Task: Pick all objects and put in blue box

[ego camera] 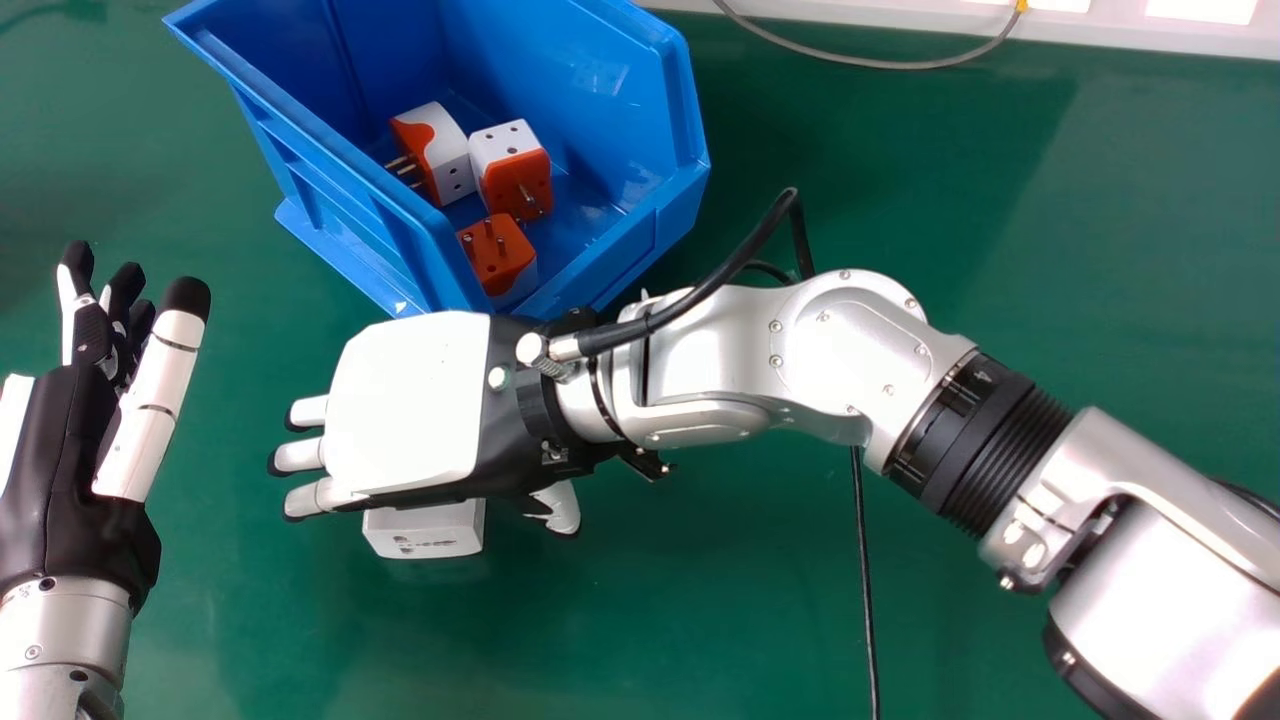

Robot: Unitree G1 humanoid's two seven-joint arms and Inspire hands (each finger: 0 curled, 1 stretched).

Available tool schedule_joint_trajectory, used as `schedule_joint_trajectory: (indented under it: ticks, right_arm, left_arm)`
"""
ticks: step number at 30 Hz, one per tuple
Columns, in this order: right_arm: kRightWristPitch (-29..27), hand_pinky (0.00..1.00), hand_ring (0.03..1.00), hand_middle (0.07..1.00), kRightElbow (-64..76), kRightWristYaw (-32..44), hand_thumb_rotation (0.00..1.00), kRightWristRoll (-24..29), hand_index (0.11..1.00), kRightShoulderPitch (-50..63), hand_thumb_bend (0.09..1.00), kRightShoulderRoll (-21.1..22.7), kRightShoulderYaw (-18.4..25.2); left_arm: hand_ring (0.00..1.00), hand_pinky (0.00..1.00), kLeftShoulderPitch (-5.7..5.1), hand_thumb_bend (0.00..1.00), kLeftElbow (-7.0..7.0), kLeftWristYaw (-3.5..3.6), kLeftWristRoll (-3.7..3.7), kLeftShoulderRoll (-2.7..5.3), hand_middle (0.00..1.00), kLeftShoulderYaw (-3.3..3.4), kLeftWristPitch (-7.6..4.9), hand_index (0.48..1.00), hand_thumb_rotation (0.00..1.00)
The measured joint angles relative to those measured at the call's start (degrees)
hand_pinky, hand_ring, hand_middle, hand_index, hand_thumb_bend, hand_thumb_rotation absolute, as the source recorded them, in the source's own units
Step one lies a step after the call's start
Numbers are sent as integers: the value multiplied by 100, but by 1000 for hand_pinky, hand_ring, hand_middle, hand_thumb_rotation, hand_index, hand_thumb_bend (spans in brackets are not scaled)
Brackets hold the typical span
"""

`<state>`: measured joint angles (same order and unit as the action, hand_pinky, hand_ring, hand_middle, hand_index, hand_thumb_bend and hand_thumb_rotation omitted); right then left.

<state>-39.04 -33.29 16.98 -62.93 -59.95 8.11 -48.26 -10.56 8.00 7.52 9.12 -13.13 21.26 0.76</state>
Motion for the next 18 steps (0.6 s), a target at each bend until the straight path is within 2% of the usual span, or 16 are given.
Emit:
schedule_joint_trajectory:
  ticks: [13, 18]
  right_arm:
    - [111, 885, 974, 985, -174, -261, 95, -9, 929, 2, 673, -97, -103]
    - [202, 882, 969, 982, -366, -429, 95, -64, 928, 3, 665, -136, -215]
  left_arm:
    - [1000, 1000, -3, 604, 13, -3, -8, -1, 1000, -8, -1, 1000, 751]
    - [1000, 1000, -26, 600, 94, -5, -9, -1, 1000, -12, -1, 1000, 750]
